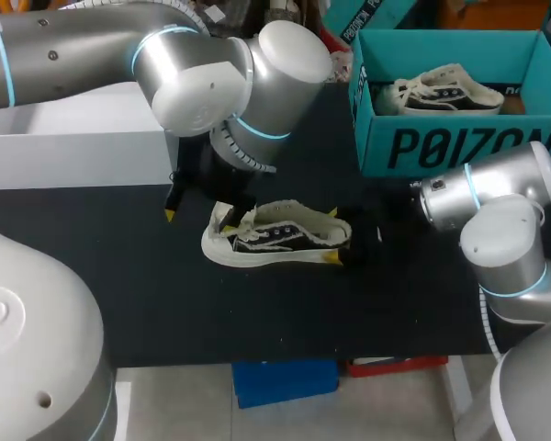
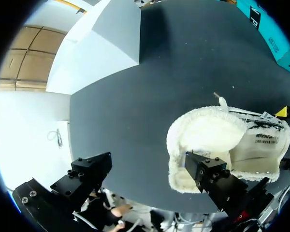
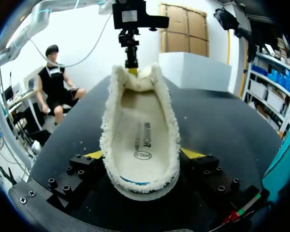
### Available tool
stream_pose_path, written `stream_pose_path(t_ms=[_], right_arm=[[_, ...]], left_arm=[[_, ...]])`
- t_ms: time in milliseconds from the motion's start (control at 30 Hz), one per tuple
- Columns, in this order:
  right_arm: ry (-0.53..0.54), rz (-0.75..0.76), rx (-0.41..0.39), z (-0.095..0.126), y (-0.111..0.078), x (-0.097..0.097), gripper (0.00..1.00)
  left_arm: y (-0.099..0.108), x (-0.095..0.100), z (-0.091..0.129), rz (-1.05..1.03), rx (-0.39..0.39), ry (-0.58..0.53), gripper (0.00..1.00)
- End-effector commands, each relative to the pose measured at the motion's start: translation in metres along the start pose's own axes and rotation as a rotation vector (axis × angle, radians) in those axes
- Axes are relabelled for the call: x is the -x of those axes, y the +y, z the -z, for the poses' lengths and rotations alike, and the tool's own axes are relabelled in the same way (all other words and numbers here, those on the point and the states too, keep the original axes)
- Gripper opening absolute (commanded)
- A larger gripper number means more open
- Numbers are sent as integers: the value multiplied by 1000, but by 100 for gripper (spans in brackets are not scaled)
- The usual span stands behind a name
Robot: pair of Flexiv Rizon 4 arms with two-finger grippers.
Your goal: Take the shoe out of the shoebox, open the shoe tongue, remove and reinsert the insole, then place the shoe into the shoebox
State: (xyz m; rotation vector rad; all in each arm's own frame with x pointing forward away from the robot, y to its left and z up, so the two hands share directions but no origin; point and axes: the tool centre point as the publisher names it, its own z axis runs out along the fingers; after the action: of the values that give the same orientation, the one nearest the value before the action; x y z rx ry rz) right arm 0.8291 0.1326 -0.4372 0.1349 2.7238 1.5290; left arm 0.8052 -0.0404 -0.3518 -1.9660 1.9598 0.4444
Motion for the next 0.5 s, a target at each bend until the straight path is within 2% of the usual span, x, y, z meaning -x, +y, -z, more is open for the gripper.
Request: stream_pose_path(t_ms=[33,367,500], right_arm=[[-2,-2,0,-3,-4,1,0],[-2,-2,0,-3,-4,1,0],[-2,-2,0,-3,-4,1,0]], left_arm=[[1,-8,-8,2,7,-14,100],[-1,-12,-19,-2,33,-33,100],[-1,-7,-10,-14,4,-14,100]])
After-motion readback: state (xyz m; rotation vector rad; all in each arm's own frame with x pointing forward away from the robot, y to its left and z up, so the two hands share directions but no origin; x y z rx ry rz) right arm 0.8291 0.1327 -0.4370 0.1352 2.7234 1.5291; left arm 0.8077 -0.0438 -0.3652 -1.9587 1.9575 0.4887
